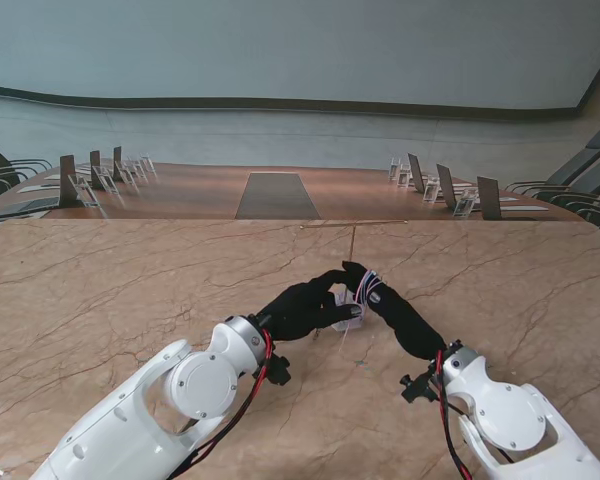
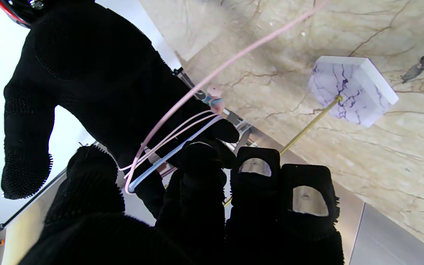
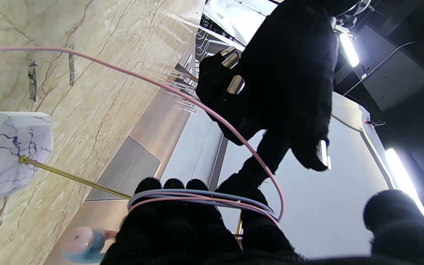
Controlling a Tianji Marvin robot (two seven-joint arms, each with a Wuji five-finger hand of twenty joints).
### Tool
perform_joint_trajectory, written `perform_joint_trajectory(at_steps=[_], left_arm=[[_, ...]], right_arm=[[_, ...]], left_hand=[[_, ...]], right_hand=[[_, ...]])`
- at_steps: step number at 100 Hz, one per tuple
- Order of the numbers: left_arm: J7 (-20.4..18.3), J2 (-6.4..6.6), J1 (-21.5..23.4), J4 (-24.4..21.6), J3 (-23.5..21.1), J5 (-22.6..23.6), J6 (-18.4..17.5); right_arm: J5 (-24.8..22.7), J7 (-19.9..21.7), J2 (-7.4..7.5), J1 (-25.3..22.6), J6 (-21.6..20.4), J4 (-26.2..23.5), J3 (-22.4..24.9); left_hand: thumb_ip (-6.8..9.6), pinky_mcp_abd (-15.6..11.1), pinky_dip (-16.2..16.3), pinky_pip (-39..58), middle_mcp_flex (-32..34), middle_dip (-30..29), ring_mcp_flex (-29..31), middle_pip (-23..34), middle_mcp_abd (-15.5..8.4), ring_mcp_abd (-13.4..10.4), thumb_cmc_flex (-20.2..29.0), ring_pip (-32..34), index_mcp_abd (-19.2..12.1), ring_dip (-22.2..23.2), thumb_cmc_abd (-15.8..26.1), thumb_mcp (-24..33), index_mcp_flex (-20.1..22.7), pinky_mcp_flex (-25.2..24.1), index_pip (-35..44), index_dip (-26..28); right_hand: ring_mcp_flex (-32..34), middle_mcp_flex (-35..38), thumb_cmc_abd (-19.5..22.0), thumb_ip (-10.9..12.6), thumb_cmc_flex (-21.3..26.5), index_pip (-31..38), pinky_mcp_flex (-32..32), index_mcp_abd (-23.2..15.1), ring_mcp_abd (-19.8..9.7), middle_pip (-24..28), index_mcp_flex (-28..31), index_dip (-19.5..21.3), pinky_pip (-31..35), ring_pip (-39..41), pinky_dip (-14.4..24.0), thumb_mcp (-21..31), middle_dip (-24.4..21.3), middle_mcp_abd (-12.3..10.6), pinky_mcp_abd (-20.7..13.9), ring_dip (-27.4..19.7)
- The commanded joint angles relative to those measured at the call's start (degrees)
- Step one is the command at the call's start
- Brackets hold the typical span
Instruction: Take the wired earphone off the rack, coil the cable and place them on the table
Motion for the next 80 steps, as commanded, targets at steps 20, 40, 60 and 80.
perform_joint_trajectory(at_steps=[20, 40, 60, 80], left_arm=[[0.88, -1.45, -0.09, 0.54, 1.01, -3.75, 0.35], [2.07, -2.15, -0.49, 1.06, 1.91, -5.26, 0.52], [2.87, -2.97, -0.60, 1.25, 2.82, -8.31, 1.28], [3.90, -3.78, -0.71, 1.02, 3.53, -10.87, 2.26]], right_arm=[[0.16, 0.01, -0.30, 0.54, -0.20, 0.43, -0.52], [0.36, 0.05, -0.32, 1.17, -0.45, 0.80, -0.87], [0.67, 0.28, -0.33, 2.17, -0.61, 1.24, -1.32], [1.19, 0.90, -0.26, 3.21, -0.67, 1.55, -1.91]], left_hand=[[-2.06, -3.38, -8.29, 16.91, 6.34, 2.09, 7.01, 7.86, -5.56, -1.02, -15.47, 9.11, 0.04, -2.41, -9.03, 26.59, -0.23, 10.95, 2.77, -1.12], [-2.05, -3.52, -9.56, 17.73, 7.06, 2.15, 7.99, 8.36, -6.55, -1.21, -15.21, 9.59, 1.33, -2.72, -10.44, 28.10, -1.52, 12.30, 2.17, -1.93], [-2.21, -2.96, -10.82, 18.49, 8.09, 1.94, 8.98, 8.98, -7.04, -0.91, -14.66, 9.89, 1.32, -3.13, -12.82, 31.38, 0.78, 13.14, 5.77, -0.85], [-2.41, -3.07, -11.80, 18.82, 8.32, 1.68, 9.12, 9.24, -7.32, -0.76, -12.03, 9.92, 1.80, -3.52, -12.94, 32.07, 2.87, 13.20, 14.47, 4.06]], right_hand=[[1.73, -0.14, -0.48, -1.61, -1.69, -0.14, 0.73, -6.90, 2.07, 0.91, -1.35, 0.07, 1.28, 0.56, 0.57, 0.68, 0.53, -0.58, 3.25, 0.78], [1.74, -0.11, -0.49, -1.61, -1.58, -0.09, 0.75, -6.76, 2.08, 1.00, -1.37, 0.17, 1.27, 0.59, 0.62, 0.66, 0.57, -0.59, 3.16, 0.77], [1.72, -0.14, -0.49, -1.60, -1.55, -0.06, 0.72, -6.62, 2.03, 1.00, -1.40, 0.26, 1.27, 0.58, 0.66, 0.61, 0.56, -0.61, 3.13, 0.76], [1.65, -0.16, -0.49, -1.60, -1.54, -0.09, 0.68, -6.34, 1.97, 0.93, -1.41, 0.30, 1.25, 0.57, 0.68, 0.58, 0.53, -0.62, 3.08, 0.74]])
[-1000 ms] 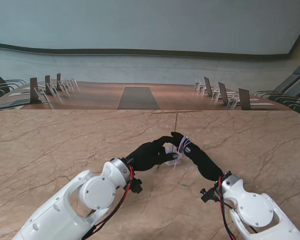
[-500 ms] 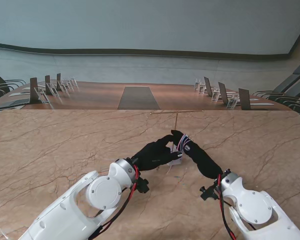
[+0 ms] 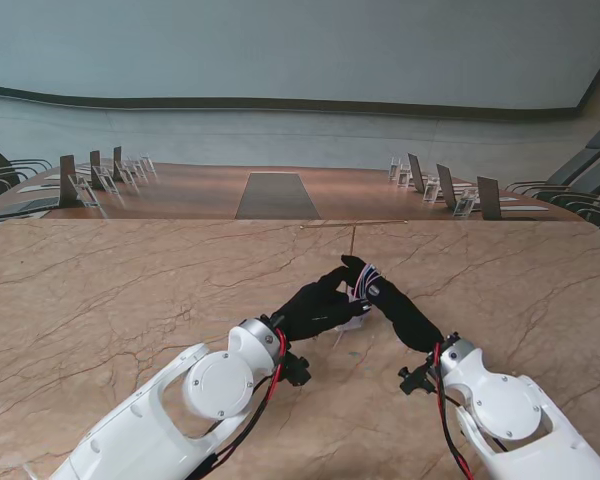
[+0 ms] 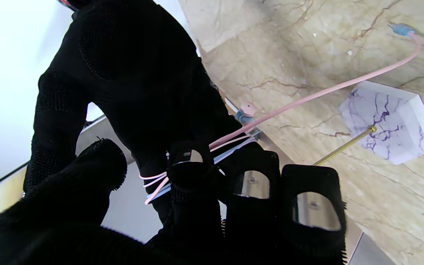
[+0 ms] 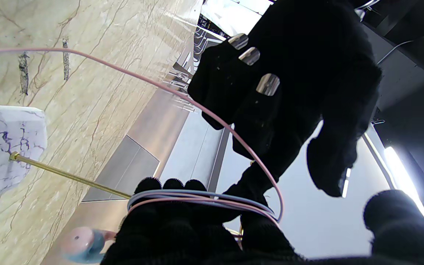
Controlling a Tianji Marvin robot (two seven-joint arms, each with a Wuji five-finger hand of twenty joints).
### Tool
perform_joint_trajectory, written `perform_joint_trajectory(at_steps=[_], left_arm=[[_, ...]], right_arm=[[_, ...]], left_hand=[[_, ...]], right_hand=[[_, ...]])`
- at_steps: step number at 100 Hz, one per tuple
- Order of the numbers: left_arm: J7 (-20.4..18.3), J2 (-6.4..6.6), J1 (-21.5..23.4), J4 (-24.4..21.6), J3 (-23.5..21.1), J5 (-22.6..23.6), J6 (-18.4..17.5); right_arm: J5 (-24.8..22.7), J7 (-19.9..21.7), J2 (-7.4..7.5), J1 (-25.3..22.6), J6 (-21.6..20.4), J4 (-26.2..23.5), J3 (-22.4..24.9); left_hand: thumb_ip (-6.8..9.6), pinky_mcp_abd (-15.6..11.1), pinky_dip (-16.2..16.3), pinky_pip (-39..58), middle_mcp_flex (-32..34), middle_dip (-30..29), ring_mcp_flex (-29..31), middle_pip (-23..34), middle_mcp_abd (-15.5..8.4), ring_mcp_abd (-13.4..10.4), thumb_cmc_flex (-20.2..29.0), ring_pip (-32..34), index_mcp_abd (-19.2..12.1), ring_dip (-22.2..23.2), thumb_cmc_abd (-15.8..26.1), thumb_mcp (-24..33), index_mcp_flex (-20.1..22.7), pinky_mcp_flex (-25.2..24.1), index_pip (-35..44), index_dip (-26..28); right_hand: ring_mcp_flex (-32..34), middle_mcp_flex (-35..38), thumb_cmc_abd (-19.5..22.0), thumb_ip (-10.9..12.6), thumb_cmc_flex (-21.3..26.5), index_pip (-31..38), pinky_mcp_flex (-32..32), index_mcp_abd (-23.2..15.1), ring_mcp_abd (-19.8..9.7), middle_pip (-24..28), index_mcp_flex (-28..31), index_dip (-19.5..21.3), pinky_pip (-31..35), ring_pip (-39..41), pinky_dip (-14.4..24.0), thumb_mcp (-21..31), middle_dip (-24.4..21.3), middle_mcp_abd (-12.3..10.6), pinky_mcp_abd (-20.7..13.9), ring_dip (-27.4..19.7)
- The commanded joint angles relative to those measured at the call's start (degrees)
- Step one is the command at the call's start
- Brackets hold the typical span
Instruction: Take the wired earphone off the rack, coil the cable and place them on the table
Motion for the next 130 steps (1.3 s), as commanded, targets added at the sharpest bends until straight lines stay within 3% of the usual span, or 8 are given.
perform_joint_trajectory(at_steps=[1, 33, 52, 62, 67, 81, 116, 130], left_arm=[[-0.27, -1.17, 0.38, -0.61, 0.72, -1.70, 0.56], [1.43, -1.96, -0.30, -0.10, 1.63, -1.77, 0.93], [3.83, -2.57, -0.46, 0.39, 1.74, -0.39, 0.67], [4.72, -2.84, -0.77, 0.58, 1.84, 0.02, 0.43], [5.15, -2.96, -0.97, 0.67, 2.01, 0.51, 0.30], [7.06, -3.48, -1.34, 1.12, 2.44, 1.79, -0.30], [10.97, -4.48, -0.81, 1.74, 1.80, 2.46, -0.76], [12.22, -4.64, -0.95, 2.32, 1.61, 3.78, -1.13]], right_arm=[[0.03, 0.61, -0.31, 0.49, -0.39, -0.77, -0.67], [0.94, 1.09, -0.27, 1.50, -1.05, -0.73, -1.49], [1.17, 1.48, -0.20, 1.56, -0.85, -0.89, -1.95], [1.34, 1.60, -0.18, 1.62, -0.79, -0.95, -2.19], [1.38, 1.74, -0.15, 1.72, -0.75, -0.95, -2.36], [1.62, 1.94, -0.14, 1.88, -0.69, -0.98, -2.71], [1.69, 1.74, -0.20, 1.35, -0.13, -1.34, -2.88], [1.60, 1.52, -0.26, 1.15, 0.12, -1.33, -2.94]], left_hand=[[-1.81, -2.86, -0.73, 15.97, 1.42, 0.46, 1.21, 3.14, -1.77, 1.83, 1.84, 4.71, -6.02, -0.47, -1.63, 0.48, 4.22, 3.32, 8.71, 3.52], [-2.30, -2.70, -0.65, 15.26, 1.34, -0.41, 1.05, 2.33, -1.84, 1.86, 17.36, 4.07, -8.13, -0.66, -1.46, -11.16, 6.12, 2.55, 20.59, 8.73], [-0.36, -3.09, 0.12, 13.99, -0.31, -1.35, -0.07, 0.85, -1.24, 1.60, 12.14, 2.91, -9.24, -0.20, -3.69, -0.11, 5.39, 1.14, 5.75, 2.30], [-0.43, -2.85, 0.17, 13.65, 0.24, -1.62, -0.09, 0.81, -0.24, 1.78, 13.04, 2.73, -11.52, -0.22, -5.48, 1.49, 9.59, 0.69, 6.56, 2.74], [-3.22, -2.50, 0.46, 13.27, 0.69, -1.83, -0.04, 0.66, 0.19, 2.06, 17.25, 2.37, -13.67, -0.29, -8.27, -2.16, 13.28, 0.50, 11.15, 4.85], [-2.34, -1.93, 0.46, 12.21, 1.64, -1.94, 0.05, 0.54, 0.81, 2.33, 22.01, 1.47, -16.70, -0.66, -10.80, -5.23, 19.09, -0.27, 26.31, 11.19], [-2.32, -0.37, 1.53, 10.33, 3.02, 0.38, -0.56, 2.23, 1.92, 3.33, 23.11, -0.09, -23.77, -0.64, -14.45, 3.97, 31.01, -2.12, 14.19, 3.89], [-2.92, -0.20, 3.64, 7.73, 2.21, 0.77, -2.93, 3.71, 2.16, 2.26, 19.88, -1.21, -24.83, -0.07, -18.54, 12.72, 33.84, -5.16, 15.99, 7.35]], right_hand=[[1.61, 0.21, -0.50, -1.60, -1.54, -0.06, 0.67, -6.29, 1.69, 0.11, -0.92, 0.30, 1.24, 0.56, 0.68, 0.57, 0.50, -1.74, 2.98, 0.73], [1.57, 0.29, -0.41, -1.59, -1.52, 0.02, 0.65, -5.86, 1.64, 0.17, -0.83, 0.40, 1.23, 0.55, 0.70, 0.57, 0.52, -1.71, 2.93, 0.69], [1.53, 0.28, -0.39, -1.59, -1.52, 0.14, 0.61, -5.58, 1.63, 0.19, -0.81, 0.53, 1.23, 0.54, 0.72, 0.56, 0.53, -1.71, 2.87, 0.67], [1.52, 0.28, -0.38, -1.60, -1.52, 0.22, 0.56, -5.43, 1.59, 0.24, -0.79, 0.61, 1.22, 0.54, 0.72, 0.55, 0.55, -1.70, 2.88, 0.65], [1.43, 0.23, -0.27, -1.60, -1.56, 0.28, 0.56, -5.32, 1.49, 0.20, -0.76, 0.66, 1.22, 0.50, 0.73, 0.54, 0.54, -1.63, 2.83, 0.64], [1.35, 0.18, -0.21, -1.61, -1.62, 0.44, 0.50, -4.75, 1.49, 0.07, -0.74, 0.81, 1.21, 0.51, 0.74, 0.52, 0.47, -1.60, 2.65, 0.62], [1.27, 0.27, -0.18, -1.62, -1.58, 1.11, 0.44, -4.19, 1.36, 0.06, -0.49, 1.42, 1.23, 0.59, 0.79, 0.54, 0.47, -1.54, 2.48, 0.59], [1.13, 0.23, -0.17, -1.63, -1.61, 1.50, 0.38, -4.06, 1.36, 0.04, -0.46, 1.73, 1.23, 0.58, 0.80, 0.52, 0.46, -1.59, 2.42, 0.56]])
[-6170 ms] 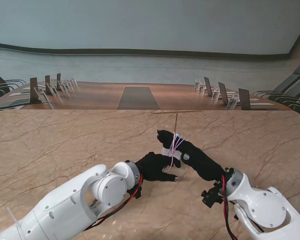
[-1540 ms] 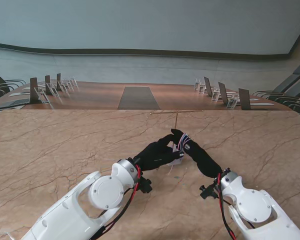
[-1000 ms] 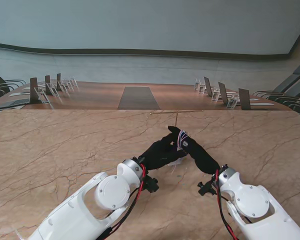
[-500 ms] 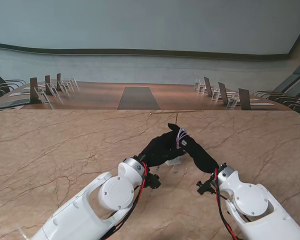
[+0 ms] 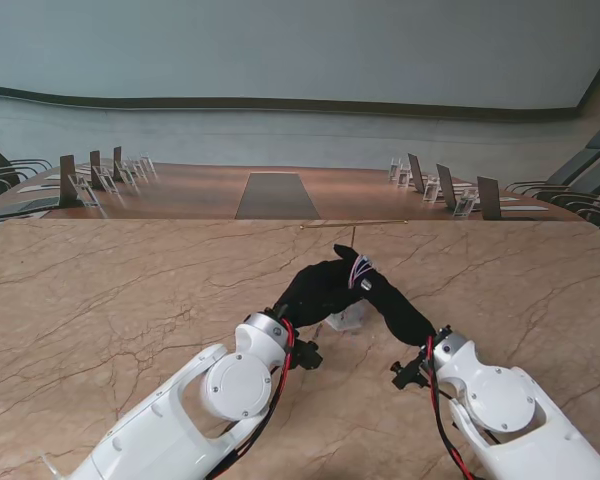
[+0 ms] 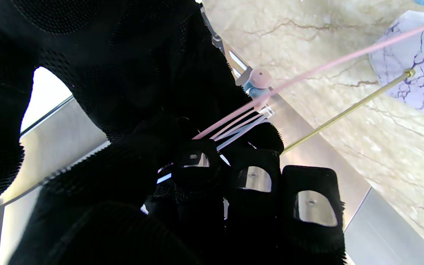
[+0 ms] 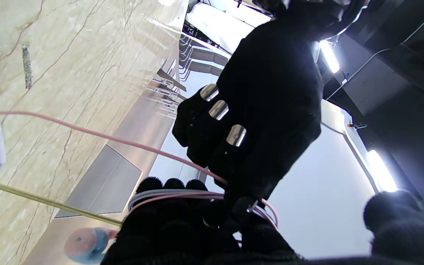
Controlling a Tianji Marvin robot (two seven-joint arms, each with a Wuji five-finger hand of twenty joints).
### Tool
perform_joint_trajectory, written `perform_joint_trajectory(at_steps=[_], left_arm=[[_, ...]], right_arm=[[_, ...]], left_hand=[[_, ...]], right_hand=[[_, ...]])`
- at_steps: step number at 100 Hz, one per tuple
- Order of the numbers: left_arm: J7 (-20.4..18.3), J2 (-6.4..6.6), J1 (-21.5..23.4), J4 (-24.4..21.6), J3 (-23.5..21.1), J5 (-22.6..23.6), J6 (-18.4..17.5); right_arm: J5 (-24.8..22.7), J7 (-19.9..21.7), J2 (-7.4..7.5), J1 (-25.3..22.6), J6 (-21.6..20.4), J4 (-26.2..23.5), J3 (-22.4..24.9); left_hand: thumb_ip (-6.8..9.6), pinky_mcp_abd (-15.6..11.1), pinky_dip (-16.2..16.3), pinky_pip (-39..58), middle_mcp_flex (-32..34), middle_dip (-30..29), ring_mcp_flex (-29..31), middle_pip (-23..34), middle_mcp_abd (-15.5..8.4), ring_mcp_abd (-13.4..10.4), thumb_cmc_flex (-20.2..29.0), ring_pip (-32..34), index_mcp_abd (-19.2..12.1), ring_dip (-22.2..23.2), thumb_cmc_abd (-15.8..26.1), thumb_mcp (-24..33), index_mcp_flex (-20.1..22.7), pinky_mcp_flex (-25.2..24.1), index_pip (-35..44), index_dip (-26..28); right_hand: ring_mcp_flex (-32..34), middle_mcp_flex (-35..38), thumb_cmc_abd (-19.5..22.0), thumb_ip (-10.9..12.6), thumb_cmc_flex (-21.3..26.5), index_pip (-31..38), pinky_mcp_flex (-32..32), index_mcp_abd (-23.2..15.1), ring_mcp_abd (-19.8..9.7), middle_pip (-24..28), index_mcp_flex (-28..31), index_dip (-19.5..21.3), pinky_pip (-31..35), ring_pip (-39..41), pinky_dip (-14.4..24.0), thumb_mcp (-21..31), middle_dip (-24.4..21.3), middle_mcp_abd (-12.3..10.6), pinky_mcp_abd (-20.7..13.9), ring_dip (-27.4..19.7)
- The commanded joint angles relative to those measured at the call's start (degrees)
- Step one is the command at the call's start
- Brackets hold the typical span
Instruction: Take the wired earphone off the rack, coil the cable and place them on the table
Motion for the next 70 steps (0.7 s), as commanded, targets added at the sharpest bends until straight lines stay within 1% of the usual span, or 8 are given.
perform_joint_trajectory(at_steps=[1, 8, 25, 42, 48, 56, 61, 70], left_arm=[[0.74, -1.12, -0.02, -0.43, 0.37, 1.14, -0.77], [1.61, -1.21, -0.08, -0.19, 0.24, 2.21, -0.70], [4.04, -1.77, 0.04, 0.24, -0.31, 2.75, -0.93], [4.20, -1.66, 0.09, 0.35, -0.91, 3.00, -1.28], [4.18, -1.71, 0.29, 0.07, -1.19, 2.43, -0.84], [4.34, -1.86, 0.49, 0.00, -1.39, 1.47, -0.68], [4.80, -2.08, 0.68, 0.11, -1.41, 0.98, -0.42], [5.25, -2.39, 1.00, 0.51, -1.40, -0.11, 0.01]], right_arm=[[-0.47, 0.46, -0.57, -0.77, 0.40, -0.52, -0.93], [-0.57, 0.37, -0.58, -1.00, 0.65, -0.66, -0.89], [-1.47, -0.41, -0.67, -1.74, 0.98, -0.89, -0.63], [-2.16, -1.17, -0.78, -2.41, 1.27, -0.98, -0.73], [-2.44, -1.61, -0.86, -2.61, 1.37, -0.91, -0.85], [-2.46, -2.26, -1.02, -2.77, 1.36, -0.69, -1.20], [-2.51, -2.99, -1.19, -2.78, 1.16, -0.43, -1.62], [-2.73, -4.57, -1.54, -2.66, 0.56, 0.13, -2.45]], left_hand=[[-1.82, -0.85, 2.42, 7.04, -0.51, 1.45, -2.23, 2.50, -1.48, 1.67, -1.75, 0.12, -14.91, 0.18, -4.71, 6.40, 4.13, -2.06, 0.91, 2.48], [-2.42, -1.92, 4.85, 4.51, -3.23, 2.49, -5.12, 3.00, -3.17, 0.50, -3.71, -0.86, -13.72, 1.30, -6.59, 11.01, 4.62, -5.40, 1.02, 4.22], [-3.63, -1.69, 6.78, 4.45, -2.45, 4.06, -4.72, 5.53, -4.32, 0.34, -5.92, -0.13, -8.35, 1.55, -9.84, 18.90, 4.91, -4.98, 3.52, 10.06], [-4.54, -1.59, 6.76, 4.09, -2.85, 5.06, -5.21, 6.44, -3.50, 0.44, -4.52, -0.28, -5.76, 1.60, -9.44, 18.68, 4.13, -5.39, 3.69, 14.00], [-4.90, -1.20, 6.86, 4.19, -2.72, 5.29, -5.05, 6.86, -3.08, 0.56, -4.33, -0.11, -5.24, 1.72, -9.57, 19.14, 4.14, -5.18, 3.76, 15.03], [-5.21, -0.93, 6.84, 4.27, -2.47, 5.33, -4.79, 7.22, -3.05, 0.58, -4.59, -0.08, -5.06, 1.71, -9.76, 20.04, 4.35, -4.89, 3.70, 15.94], [-5.50, -0.61, 6.78, 4.36, -2.25, 5.12, -4.63, 7.24, -3.36, 0.84, -4.88, -0.18, -4.73, 1.62, -9.77, 20.37, 4.41, -4.63, 3.73, 16.48], [-5.45, -0.47, 6.55, 4.47, -1.82, 4.55, -4.45, 7.23, -3.22, 1.17, -5.61, -0.23, -4.92, 1.46, -10.51, 21.87, 5.07, -4.39, 3.54, 16.61]], right_hand=[[1.01, 0.24, -0.16, -1.63, -1.61, 3.23, 0.29, -5.50, 1.66, 0.10, 3.75, 0.43, 0.58, 0.59, 0.72, 0.53, 0.46, -0.91, 2.88, 0.56], [0.86, 0.18, -0.13, -1.63, -1.63, 3.48, 0.17, -5.47, 1.55, 0.02, 3.71, 0.57, 0.54, 0.55, 0.72, 0.53, 0.42, -0.92, 2.75, 0.54], [-0.33, 0.03, -0.20, -1.63, -1.60, 4.96, -0.51, -4.75, 0.49, -1.45, 3.55, 0.98, 0.21, 0.18, 0.63, 0.53, -0.29, -1.26, 1.80, 0.24], [-3.47, -0.15, -0.25, -1.60, -1.51, 7.64, -2.08, -3.10, -1.70, -5.74, 3.19, 0.48, -0.67, -0.57, 0.51, 0.56, -2.17, -2.77, -0.21, -0.51], [-3.74, -0.12, -0.29, -1.61, -1.48, 10.38, -2.41, -1.84, -2.56, -9.92, 2.73, -1.86, -1.08, -1.75, 0.70, 0.61, -3.91, -3.81, -1.03, -1.40], [-4.14, -0.57, -0.51, -1.64, -1.41, 10.74, -3.52, -0.15, -4.06, -12.97, 2.64, -4.79, -1.85, -4.31, 0.63, 0.72, -5.15, -5.23, -2.47, -2.65], [-4.53, -0.82, -0.62, -1.68, -1.26, 9.70, -4.53, 0.56, -5.36, -16.23, 2.64, -7.45, -2.54, -7.20, 0.66, 0.82, -6.60, -6.43, -3.92, -3.67], [-5.19, -1.25, -0.89, -1.67, -0.99, 7.75, -5.09, 1.77, -6.31, -19.40, 2.93, -8.87, -2.96, -9.72, 0.72, 0.89, -8.05, -7.18, -5.05, -3.88]])
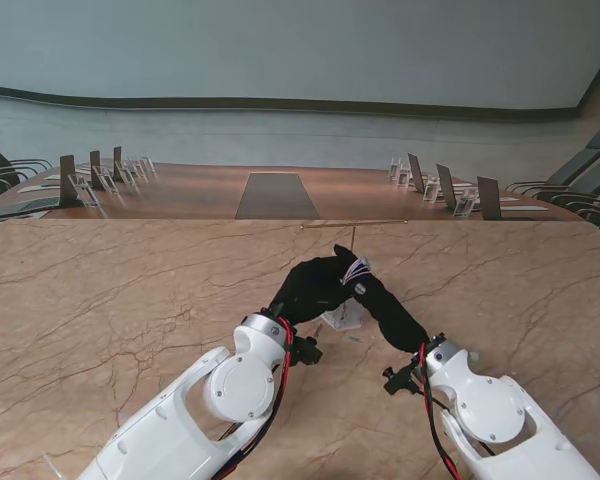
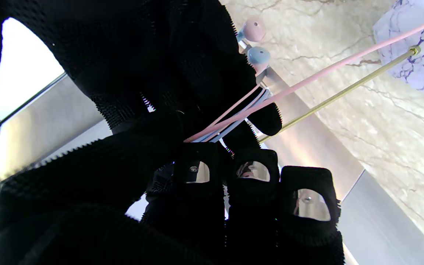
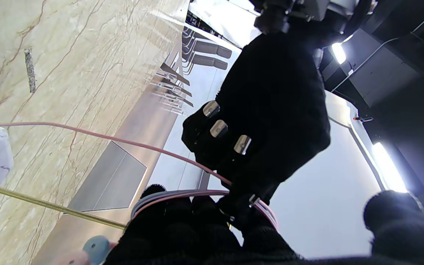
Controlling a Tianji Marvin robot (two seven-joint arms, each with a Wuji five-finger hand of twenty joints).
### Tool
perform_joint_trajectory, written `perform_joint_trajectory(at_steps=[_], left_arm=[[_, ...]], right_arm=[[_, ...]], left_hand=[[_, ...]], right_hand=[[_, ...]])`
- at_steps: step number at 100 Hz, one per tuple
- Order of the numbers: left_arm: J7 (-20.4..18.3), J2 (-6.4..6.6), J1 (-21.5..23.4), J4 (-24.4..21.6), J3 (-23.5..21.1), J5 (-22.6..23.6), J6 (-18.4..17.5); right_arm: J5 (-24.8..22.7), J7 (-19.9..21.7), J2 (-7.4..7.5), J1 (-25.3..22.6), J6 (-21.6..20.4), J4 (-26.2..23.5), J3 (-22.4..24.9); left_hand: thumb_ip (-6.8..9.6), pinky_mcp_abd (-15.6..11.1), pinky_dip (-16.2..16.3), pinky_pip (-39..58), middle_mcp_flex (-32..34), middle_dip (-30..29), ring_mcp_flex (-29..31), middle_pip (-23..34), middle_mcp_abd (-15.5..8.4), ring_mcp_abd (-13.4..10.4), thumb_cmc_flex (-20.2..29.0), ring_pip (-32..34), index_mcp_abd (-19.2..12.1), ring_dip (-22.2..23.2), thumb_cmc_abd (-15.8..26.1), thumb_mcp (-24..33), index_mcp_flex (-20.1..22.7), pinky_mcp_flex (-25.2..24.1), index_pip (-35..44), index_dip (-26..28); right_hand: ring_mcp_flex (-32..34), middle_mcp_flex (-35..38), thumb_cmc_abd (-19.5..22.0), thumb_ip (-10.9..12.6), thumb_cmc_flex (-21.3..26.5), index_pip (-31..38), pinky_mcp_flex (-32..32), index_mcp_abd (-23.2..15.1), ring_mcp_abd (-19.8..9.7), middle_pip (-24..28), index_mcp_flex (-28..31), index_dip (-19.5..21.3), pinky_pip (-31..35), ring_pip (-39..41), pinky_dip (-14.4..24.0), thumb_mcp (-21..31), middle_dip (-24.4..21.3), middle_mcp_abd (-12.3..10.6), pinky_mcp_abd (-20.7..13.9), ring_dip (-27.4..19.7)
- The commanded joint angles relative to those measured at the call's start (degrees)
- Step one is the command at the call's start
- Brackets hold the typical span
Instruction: Take the wired earphone off the rack, coil the cable and place them on the table
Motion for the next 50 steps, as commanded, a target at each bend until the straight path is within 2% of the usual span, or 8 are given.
perform_joint_trajectory(at_steps=[1, 12, 18, 28, 30, 32, 42, 50], left_arm=[[0.81, -0.98, 0.08, -0.56, -0.45, -0.57, 0.46], [1.15, -1.17, 0.35, 0.33, -0.34, -0.82, 1.02], [0.98, -1.10, 0.38, 0.84, -0.31, -0.67, 1.22], [-0.59, -0.70, 0.40, 1.33, -0.27, -0.98, 1.43], [-0.48, -0.77, 0.38, 1.51, -0.21, -1.01, 1.46], [-0.32, -0.85, 0.33, 1.73, -0.13, -1.04, 1.38], [-0.22, -0.97, 0.14, 2.13, 0.07, -1.20, 1.22], [-0.07, -1.05, 0.06, 2.16, 0.14, -1.27, 1.23]], right_arm=[[-0.53, -0.07, -0.71, -1.08, -0.29, 1.19, -1.20], [-1.14, -1.08, -0.89, -0.98, -0.60, 1.42, -1.72], [-1.33, -1.25, -0.91, -0.98, -0.60, 1.37, -1.86], [-1.28, -1.66, -1.00, -0.70, -1.06, 1.42, -2.37], [-1.31, -1.68, -1.00, -0.62, -1.10, 1.41, -2.48], [-1.36, -1.69, -1.00, -0.54, -1.14, 1.41, -2.60], [-1.83, -2.23, -1.09, -0.03, -1.42, 1.54, -3.34], [-2.28, -3.18, -1.29, 0.57, -1.98, 1.95, -4.21]], left_hand=[[-1.14, -0.24, 0.72, 5.02, -1.62, 0.96, 0.20, 2.61, -3.35, 1.27, 0.35, 1.15, -2.76, 0.66, -2.22, 4.70, -0.81, 1.02, 3.44, 3.42], [-1.03, 0.37, 0.62, 5.06, -1.11, 0.53, 0.42, 2.79, -3.31, 1.79, -0.15, 1.08, -2.69, 0.54, -3.15, 6.03, -0.15, 1.12, 3.46, 3.27], [-1.13, 0.46, 0.59, 4.92, -1.30, 0.30, 0.24, 2.54, -2.87, 1.85, -0.01, 0.95, -2.88, 0.51, -3.14, 6.09, -0.05, 0.93, 2.85, 2.45], [-1.24, 0.62, 1.40, 3.70, -2.25, -0.08, -1.23, 1.59, -1.43, 2.54, 1.85, -0.03, -3.57, 1.11, -1.84, 3.37, -0.34, -0.68, 2.36, -2.77], [-1.35, 0.64, 1.51, 3.61, -2.36, -0.08, -1.30, 1.48, -1.25, 2.59, 2.03, -0.09, -3.54, 1.18, -1.60, 2.93, -0.38, -0.80, 2.04, -3.58], [-1.43, 0.66, 1.66, 3.52, -2.45, -0.07, -1.33, 1.35, -1.10, 2.62, 2.32, -0.14, -3.58, 1.26, -1.31, 2.28, -0.46, -0.85, 1.87, -4.41], [-0.91, 0.31, 2.94, 2.39, -3.41, -0.12, -2.22, 0.27, -1.25, 2.26, 3.40, -0.84, -4.22, 1.75, 1.06, -2.84, -1.22, -2.10, 0.53, -9.36], [-0.70, -0.17, 3.20, 1.76, -3.89, -0.15, -2.84, -0.10, -1.88, 1.78, 3.34, -1.30, -4.79, 1.80, 1.75, -4.47, -1.59, -2.96, 0.23, -10.65]], right_hand=[[-2.42, -1.17, -0.90, -1.67, -0.96, 6.92, -1.71, 2.31, -2.42, -2.85, 5.13, 0.11, -1.84, -2.60, 0.77, 0.89, -1.68, -2.62, -1.81, -0.86], [-2.93, -2.18, -1.11, -1.68, -0.69, 7.23, -2.12, 3.92, -2.64, -4.43, 5.43, 0.56, -1.92, -4.19, 0.76, 0.96, -2.85, -2.79, -2.28, -0.94], [-2.96, -2.37, -1.32, -1.64, -0.47, 10.34, -2.34, 5.41, -2.79, -5.17, 5.07, 2.22, -1.93, -4.74, 0.63, 1.06, -3.89, -2.94, -2.41, -1.45], [-3.06, -2.47, -1.70, -1.58, -0.17, 11.36, -2.15, 7.27, -2.42, -5.49, 5.25, 2.00, -1.73, -5.02, 0.58, 1.22, -4.69, -2.53, -2.18, -2.25], [-3.03, -2.43, -1.78, -1.63, -0.28, 15.77, -2.29, 7.58, -2.48, -5.57, 4.20, -2.70, -1.06, -4.92, -0.39, 1.47, -4.76, -2.55, -2.18, -3.54], [-3.05, -2.42, -1.81, -1.62, -0.28, 16.96, -2.34, 7.85, -2.50, -5.57, 4.02, -3.88, -0.89, -4.92, -0.64, 1.54, -4.81, -2.57, -2.21, -3.88], [-3.10, -2.43, -2.17, -1.52, 0.05, 18.68, -2.39, 9.19, -2.59, -5.50, 4.34, -4.14, -0.63, -5.16, -0.71, 1.71, -4.94, -2.57, -2.22, -4.45], [-3.14, -2.45, -2.59, -1.41, 0.43, 19.92, -2.18, 10.79, -2.42, -5.48, 5.09, -4.25, -0.34, -5.37, -0.75, 1.92, -4.97, -2.37, -2.11, -5.11]])
